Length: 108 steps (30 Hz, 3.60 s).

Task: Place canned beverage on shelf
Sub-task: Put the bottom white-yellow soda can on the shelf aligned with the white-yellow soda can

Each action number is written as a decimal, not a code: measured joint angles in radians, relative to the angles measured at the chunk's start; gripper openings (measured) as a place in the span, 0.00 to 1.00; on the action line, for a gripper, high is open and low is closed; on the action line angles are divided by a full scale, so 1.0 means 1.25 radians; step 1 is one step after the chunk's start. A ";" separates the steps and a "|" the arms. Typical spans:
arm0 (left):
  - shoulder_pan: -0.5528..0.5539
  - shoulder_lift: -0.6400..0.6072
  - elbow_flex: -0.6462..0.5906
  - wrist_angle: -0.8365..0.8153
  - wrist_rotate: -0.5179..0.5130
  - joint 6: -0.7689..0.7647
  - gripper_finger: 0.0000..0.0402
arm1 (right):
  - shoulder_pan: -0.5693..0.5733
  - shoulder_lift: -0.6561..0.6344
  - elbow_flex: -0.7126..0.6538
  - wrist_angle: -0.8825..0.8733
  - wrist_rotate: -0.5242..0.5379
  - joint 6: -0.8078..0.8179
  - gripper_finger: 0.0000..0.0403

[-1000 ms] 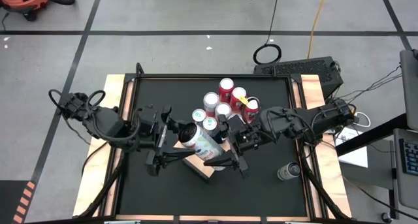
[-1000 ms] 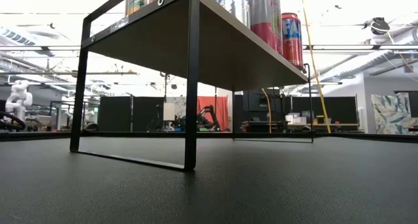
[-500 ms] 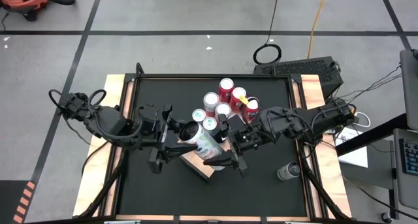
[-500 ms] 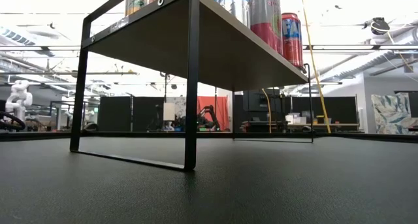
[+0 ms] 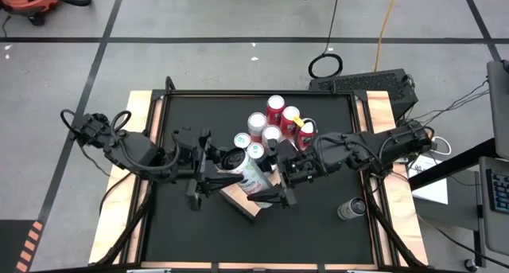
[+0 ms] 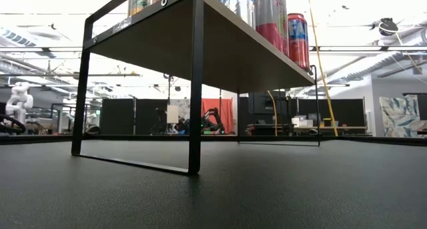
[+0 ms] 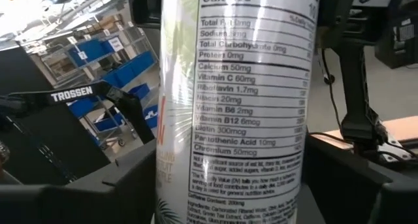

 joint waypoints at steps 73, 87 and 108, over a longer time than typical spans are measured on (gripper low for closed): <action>-0.158 0.266 0.237 0.042 -0.586 0.115 0.62 | 0.057 -0.361 0.000 -0.703 0.036 -0.006 0.79; -0.064 0.257 0.237 -0.100 -0.444 -0.018 0.62 | 0.057 -0.363 0.000 -0.704 0.036 -0.019 0.79; 0.140 0.076 0.236 -0.391 -0.141 0.010 0.62 | 0.057 -0.363 0.000 -0.712 0.038 -0.010 0.79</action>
